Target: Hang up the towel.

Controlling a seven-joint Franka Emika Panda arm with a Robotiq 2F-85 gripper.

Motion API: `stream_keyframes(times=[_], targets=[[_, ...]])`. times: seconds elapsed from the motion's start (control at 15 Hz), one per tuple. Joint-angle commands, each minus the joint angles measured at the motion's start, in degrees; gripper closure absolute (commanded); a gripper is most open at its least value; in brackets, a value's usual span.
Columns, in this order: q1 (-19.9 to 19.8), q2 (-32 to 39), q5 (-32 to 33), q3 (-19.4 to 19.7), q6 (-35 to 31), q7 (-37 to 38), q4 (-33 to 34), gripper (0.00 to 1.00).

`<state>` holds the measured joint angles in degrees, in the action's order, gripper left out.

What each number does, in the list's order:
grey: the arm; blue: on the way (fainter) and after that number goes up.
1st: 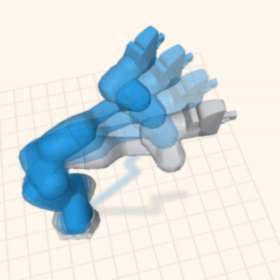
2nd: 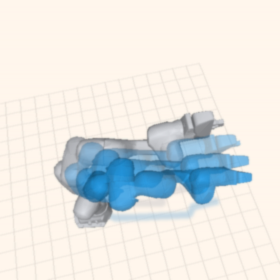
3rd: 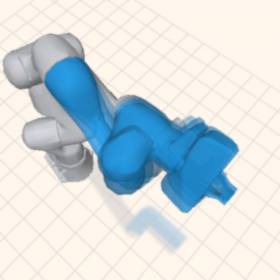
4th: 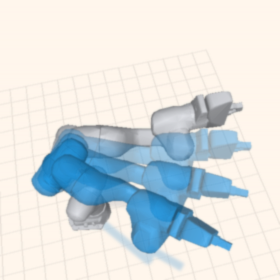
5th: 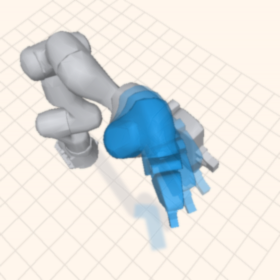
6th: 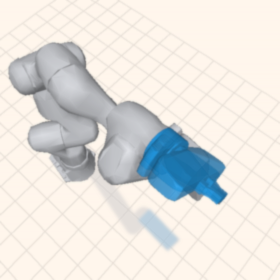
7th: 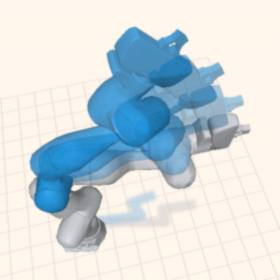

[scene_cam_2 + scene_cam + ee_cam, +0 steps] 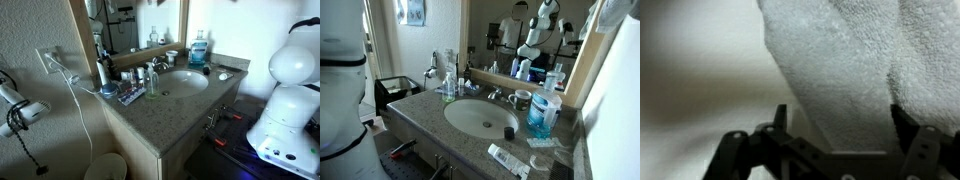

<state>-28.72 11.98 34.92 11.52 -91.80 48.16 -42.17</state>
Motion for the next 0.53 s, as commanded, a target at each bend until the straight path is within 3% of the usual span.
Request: stream_keyframes(times=[0.0,0.47], targets=[[-1.2,-0.1,-4.8,-0.5,2.1,-2.5,1.8,0.0],[-2.4,0.2,-11.5,-0.2,3.0,-3.4,3.3,0.0]])
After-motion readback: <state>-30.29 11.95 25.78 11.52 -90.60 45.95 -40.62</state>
